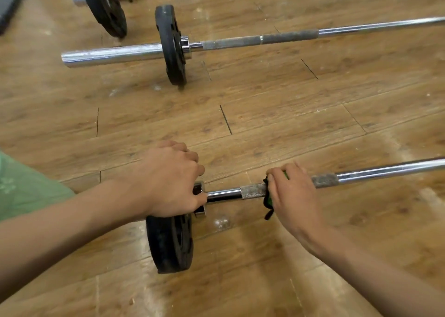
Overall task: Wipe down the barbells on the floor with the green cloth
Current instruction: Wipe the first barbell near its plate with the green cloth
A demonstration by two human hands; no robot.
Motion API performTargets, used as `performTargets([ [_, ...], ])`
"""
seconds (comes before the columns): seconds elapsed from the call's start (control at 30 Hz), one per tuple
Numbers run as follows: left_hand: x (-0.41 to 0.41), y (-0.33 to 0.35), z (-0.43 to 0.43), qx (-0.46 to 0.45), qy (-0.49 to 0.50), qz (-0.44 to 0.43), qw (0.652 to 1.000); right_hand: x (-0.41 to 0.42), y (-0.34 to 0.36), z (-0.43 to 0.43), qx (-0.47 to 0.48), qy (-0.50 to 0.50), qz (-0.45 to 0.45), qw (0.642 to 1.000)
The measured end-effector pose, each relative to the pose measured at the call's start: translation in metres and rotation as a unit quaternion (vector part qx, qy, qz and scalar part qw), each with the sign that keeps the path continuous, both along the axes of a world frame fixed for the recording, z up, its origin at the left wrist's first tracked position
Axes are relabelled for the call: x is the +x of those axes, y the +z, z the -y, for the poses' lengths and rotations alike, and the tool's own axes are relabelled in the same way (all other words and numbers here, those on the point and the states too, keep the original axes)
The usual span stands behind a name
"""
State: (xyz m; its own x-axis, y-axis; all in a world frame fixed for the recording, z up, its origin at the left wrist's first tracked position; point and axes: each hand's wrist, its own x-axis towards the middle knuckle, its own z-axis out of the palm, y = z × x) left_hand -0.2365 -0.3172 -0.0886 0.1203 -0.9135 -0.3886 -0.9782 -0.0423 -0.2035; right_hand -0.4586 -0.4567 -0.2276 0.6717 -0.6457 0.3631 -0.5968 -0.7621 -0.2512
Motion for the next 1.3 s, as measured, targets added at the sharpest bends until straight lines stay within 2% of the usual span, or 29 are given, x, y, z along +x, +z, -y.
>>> performTargets([
  [0.2, -0.004, 0.008, 0.004, 0.062, 0.001, 0.041, 0.997, 0.008, 0.002, -0.001, -0.06, 0.144, -0.043, 0.987],
  [0.33, -0.014, 0.005, 0.008, 0.088, -0.006, 0.076, 0.993, -0.033, 0.007, 0.04, -0.088, 0.058, -0.048, 0.993],
  [0.5, -0.022, -0.002, 0.013, 0.1, 0.011, 0.086, 0.991, -0.02, 0.007, 0.016, 0.001, -0.046, -0.011, 0.999],
  [0.67, -0.026, -0.003, 0.017, 0.141, 0.004, 0.092, 0.986, 0.016, 0.0, -0.02, -0.005, 0.081, -0.032, 0.996],
  [0.73, -0.026, -0.003, 0.014, 0.127, 0.001, 0.088, 0.988, 0.011, 0.003, -0.014, -0.034, 0.133, -0.048, 0.989],
  [0.8, -0.026, -0.003, 0.012, 0.1, -0.003, 0.074, 0.992, -0.007, 0.006, 0.008, -0.064, 0.124, -0.066, 0.988],
  [0.97, -0.025, -0.006, 0.012, 0.021, 0.022, 0.036, 0.999, -0.054, 0.01, 0.051, -0.045, -0.002, -0.067, 0.997],
  [1.1, -0.021, -0.006, 0.015, -0.02, 0.033, 0.016, 0.999, -0.023, 0.011, 0.022, 0.038, -0.08, -0.02, 0.996],
  [1.2, -0.021, -0.004, 0.018, -0.041, 0.027, 0.011, 0.999, 0.015, 0.008, -0.02, 0.056, 0.006, -0.074, 0.996],
  [1.3, -0.019, -0.008, 0.014, -0.055, 0.022, 0.006, 0.998, 0.037, 0.011, -0.032, 0.025, 0.086, -0.041, 0.995],
])
